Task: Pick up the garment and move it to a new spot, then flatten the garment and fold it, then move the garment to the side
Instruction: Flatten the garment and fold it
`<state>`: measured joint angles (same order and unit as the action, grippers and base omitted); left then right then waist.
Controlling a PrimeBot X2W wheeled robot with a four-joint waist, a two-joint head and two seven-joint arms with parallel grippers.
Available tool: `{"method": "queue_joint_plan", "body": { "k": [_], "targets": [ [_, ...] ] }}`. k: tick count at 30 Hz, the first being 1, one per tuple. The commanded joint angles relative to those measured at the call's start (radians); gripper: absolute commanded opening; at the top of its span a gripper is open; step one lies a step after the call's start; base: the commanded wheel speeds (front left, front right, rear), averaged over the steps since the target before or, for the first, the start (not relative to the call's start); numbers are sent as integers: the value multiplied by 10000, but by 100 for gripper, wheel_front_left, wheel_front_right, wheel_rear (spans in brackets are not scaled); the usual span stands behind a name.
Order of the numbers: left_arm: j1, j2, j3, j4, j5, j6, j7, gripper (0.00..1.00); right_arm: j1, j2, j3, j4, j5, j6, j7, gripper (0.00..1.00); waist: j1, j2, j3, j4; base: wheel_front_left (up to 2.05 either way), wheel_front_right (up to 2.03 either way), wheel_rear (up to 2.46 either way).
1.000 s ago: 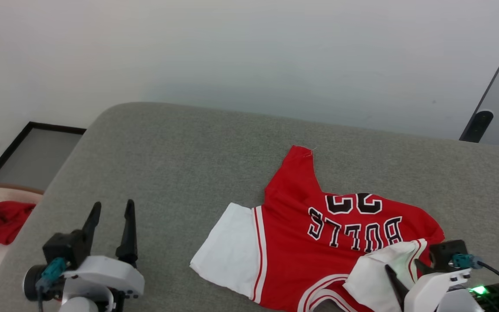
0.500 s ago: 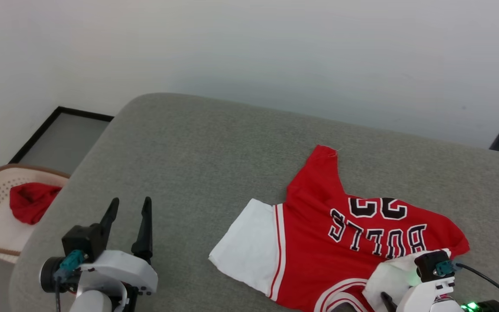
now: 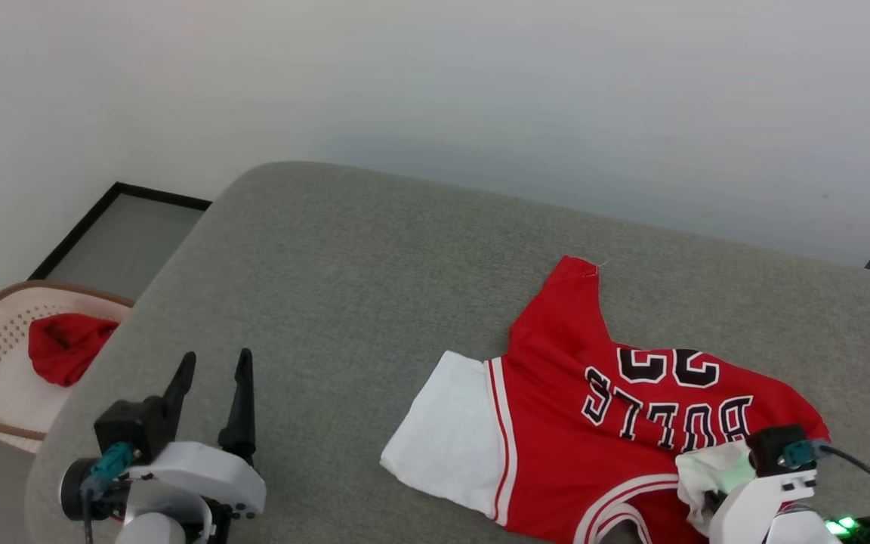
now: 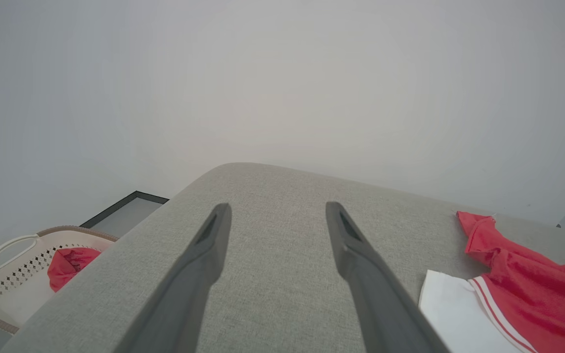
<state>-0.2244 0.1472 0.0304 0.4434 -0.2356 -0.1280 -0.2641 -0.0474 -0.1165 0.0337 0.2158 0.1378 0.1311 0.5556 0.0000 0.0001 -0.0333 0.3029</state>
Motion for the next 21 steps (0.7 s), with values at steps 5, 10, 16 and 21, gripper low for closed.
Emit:
{"method": "queue_joint_plan", "body": {
  "k": [5, 10, 16, 21],
  "targets": [
    [140, 13, 140, -67, -51, -37, 3, 100, 44, 34, -410, -570, 107, -3, 47, 0, 0, -1, 11, -178, 0, 0, 0],
    [187, -27, 245, -98, -35, -37, 3, 100, 232, -30, -625, -1031, 236, -3, 284, 0, 0, -1, 47, -358, 0, 0, 0],
    [144, -85, 232, -111, -45, -37, 3, 100, 479, 98, -1403, -1193, -148, -3, 431, 0, 0, -1, 118, -526, 0, 0, 0],
    [49, -117, 206, -113, -46, -37, 3, 100, 660, 175, -1474, -927, -335, -3, 409, 42, 0, -1, 214, -617, 0, 0, 0]
  ]
}}
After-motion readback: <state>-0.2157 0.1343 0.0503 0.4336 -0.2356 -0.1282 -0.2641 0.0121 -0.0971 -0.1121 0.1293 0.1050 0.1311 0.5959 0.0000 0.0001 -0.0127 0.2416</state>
